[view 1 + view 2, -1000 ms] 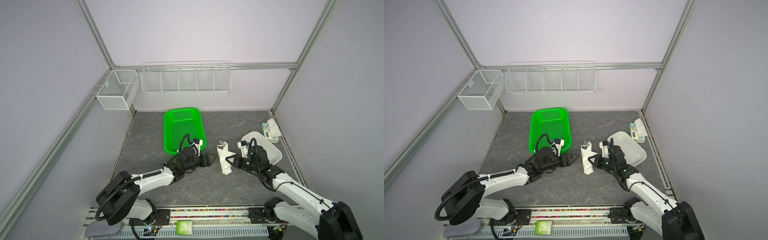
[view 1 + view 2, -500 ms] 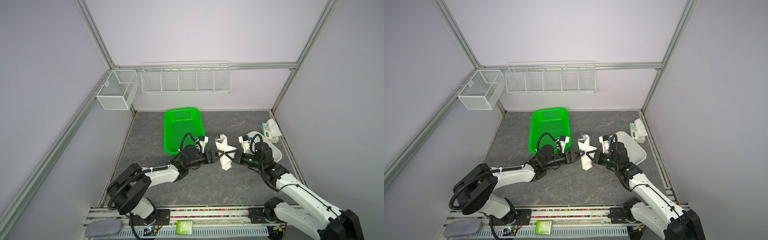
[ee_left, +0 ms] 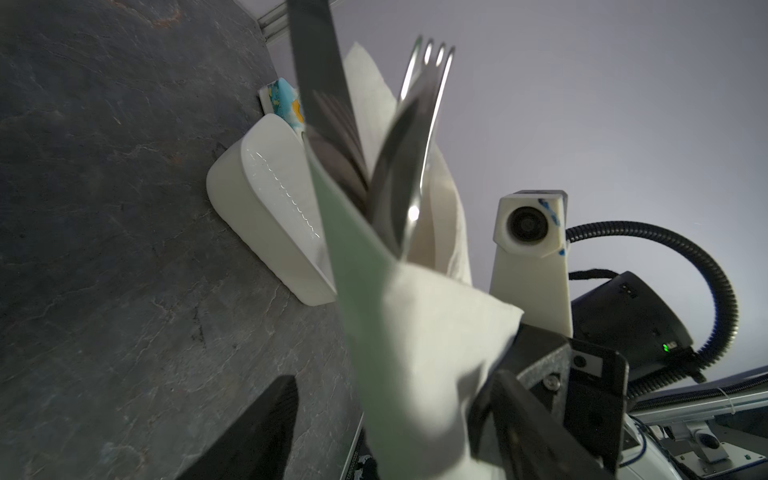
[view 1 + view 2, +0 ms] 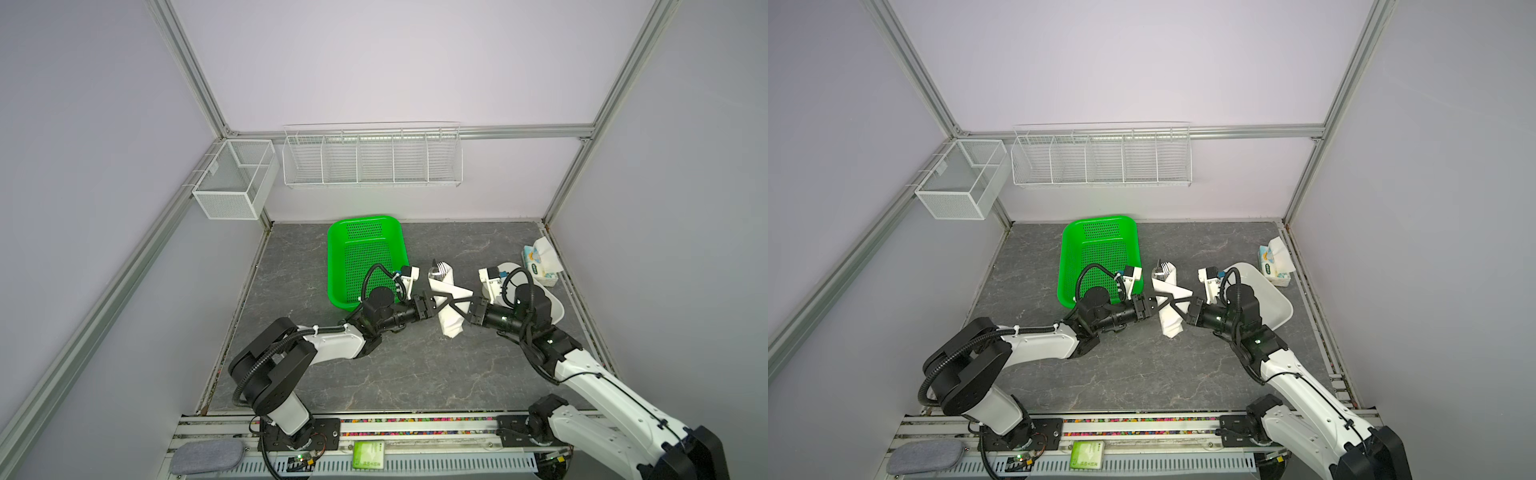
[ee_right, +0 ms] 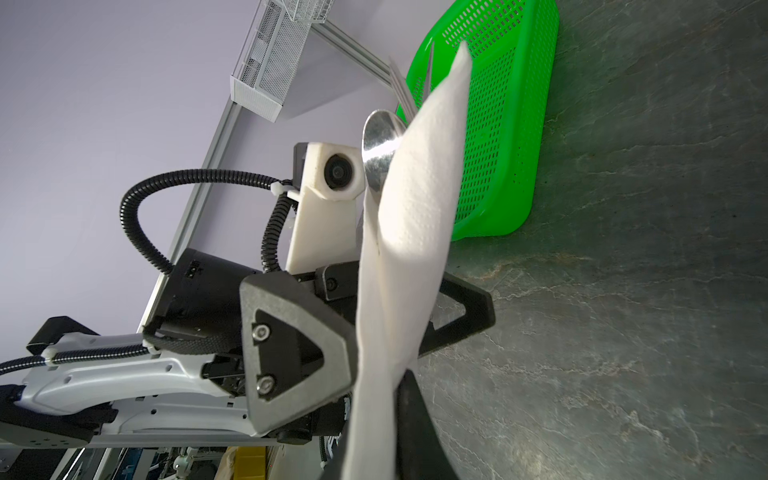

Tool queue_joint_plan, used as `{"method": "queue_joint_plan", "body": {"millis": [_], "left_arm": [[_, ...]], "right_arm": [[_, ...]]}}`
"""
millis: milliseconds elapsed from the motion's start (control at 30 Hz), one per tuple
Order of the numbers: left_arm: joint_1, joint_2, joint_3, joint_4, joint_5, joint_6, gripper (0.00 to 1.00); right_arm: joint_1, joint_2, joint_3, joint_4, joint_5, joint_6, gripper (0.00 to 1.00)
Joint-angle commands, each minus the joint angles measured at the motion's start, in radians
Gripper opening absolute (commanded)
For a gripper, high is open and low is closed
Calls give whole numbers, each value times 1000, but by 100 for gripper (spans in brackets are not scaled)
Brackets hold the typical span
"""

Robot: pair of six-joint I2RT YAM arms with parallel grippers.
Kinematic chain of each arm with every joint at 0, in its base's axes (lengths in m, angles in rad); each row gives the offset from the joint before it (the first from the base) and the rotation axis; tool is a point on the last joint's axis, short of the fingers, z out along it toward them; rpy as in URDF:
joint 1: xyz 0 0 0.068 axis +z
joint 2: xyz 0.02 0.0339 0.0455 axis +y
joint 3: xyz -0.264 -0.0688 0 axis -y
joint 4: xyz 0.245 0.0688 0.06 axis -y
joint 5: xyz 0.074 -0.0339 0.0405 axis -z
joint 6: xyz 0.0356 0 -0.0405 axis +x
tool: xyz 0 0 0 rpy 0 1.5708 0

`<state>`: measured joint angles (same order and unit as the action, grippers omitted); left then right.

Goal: Place the utensils on the paper napkin and roll it up

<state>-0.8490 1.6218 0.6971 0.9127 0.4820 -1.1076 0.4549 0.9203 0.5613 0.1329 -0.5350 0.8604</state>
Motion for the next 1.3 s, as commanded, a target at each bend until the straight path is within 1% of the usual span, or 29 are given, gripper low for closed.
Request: {"method": "queue_joint_plan", "body": {"millis": [0, 167, 467, 900, 967, 1100, 1267], "left_arm": [[4, 10, 49, 67, 29, -36, 72], [5, 32, 73, 108, 47, -64, 68], [7, 47, 76, 158, 52, -94, 57], [5, 59, 69, 233, 46, -126, 38], [7, 58, 71, 231, 46, -126, 33], [9, 58, 71, 236, 44, -127, 32], [12, 57, 69, 250, 37, -133, 27]], "right_arm": [[-1, -8, 21, 94, -48, 20, 12], [0, -7, 15, 126, -65, 34, 12], [0, -12, 15, 139, -69, 44, 12], [0, -1, 6, 165, -72, 60, 13], [0, 0, 5, 163, -74, 60, 12], [0, 5, 6, 166, -78, 59, 12], [0, 7, 4, 169, -87, 57, 13]]}}
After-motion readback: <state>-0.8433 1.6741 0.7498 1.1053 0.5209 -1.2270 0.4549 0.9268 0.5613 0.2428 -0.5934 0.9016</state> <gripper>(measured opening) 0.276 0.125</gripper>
